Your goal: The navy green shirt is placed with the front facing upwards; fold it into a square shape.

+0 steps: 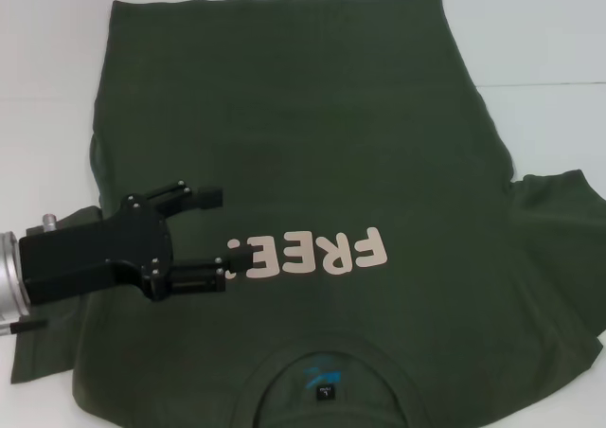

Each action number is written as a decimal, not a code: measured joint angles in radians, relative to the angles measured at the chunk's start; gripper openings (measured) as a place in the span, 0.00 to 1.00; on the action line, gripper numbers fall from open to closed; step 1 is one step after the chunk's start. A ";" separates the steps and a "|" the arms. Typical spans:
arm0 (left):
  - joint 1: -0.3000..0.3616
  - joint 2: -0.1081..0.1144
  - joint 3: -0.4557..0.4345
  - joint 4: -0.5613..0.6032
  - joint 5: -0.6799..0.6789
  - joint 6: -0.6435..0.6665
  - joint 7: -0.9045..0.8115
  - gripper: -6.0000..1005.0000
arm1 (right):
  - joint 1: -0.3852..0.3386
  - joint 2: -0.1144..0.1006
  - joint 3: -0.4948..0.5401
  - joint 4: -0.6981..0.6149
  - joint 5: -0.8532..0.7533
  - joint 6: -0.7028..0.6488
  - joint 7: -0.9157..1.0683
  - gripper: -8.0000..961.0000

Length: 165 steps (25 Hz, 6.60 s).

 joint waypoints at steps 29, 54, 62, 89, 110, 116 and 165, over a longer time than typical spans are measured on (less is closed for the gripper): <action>-0.013 -0.002 0.000 -0.012 -0.014 -0.015 -0.003 0.93 | 0.103 0.137 -0.129 -0.229 0.120 -0.203 -0.042 0.02; -0.003 -0.002 -0.009 -0.005 -0.015 -0.005 -0.003 0.93 | 0.198 0.148 -0.400 -0.022 0.240 -0.128 -0.024 0.02; -0.004 -0.002 -0.009 -0.005 -0.015 -0.004 -0.003 0.93 | 0.206 0.146 -0.400 0.018 0.249 -0.086 -0.032 0.02; 0.006 -0.004 -0.011 -0.004 -0.017 -0.004 -0.011 0.93 | 0.079 0.077 -0.134 0.044 0.709 -0.241 -0.432 0.84; 0.081 -0.014 -0.061 0.263 0.126 -0.008 -0.454 0.93 | -0.157 0.144 -0.137 0.135 0.868 -0.509 -1.272 0.97; 0.118 -0.015 -0.074 0.483 0.272 -0.009 -0.743 0.93 | -0.110 0.146 -0.140 0.221 0.869 -0.477 -1.315 0.97; 0.083 0.020 -0.161 0.453 0.649 0.001 -1.228 0.93 | -0.023 0.141 -0.190 0.367 0.860 -0.382 -1.360 0.97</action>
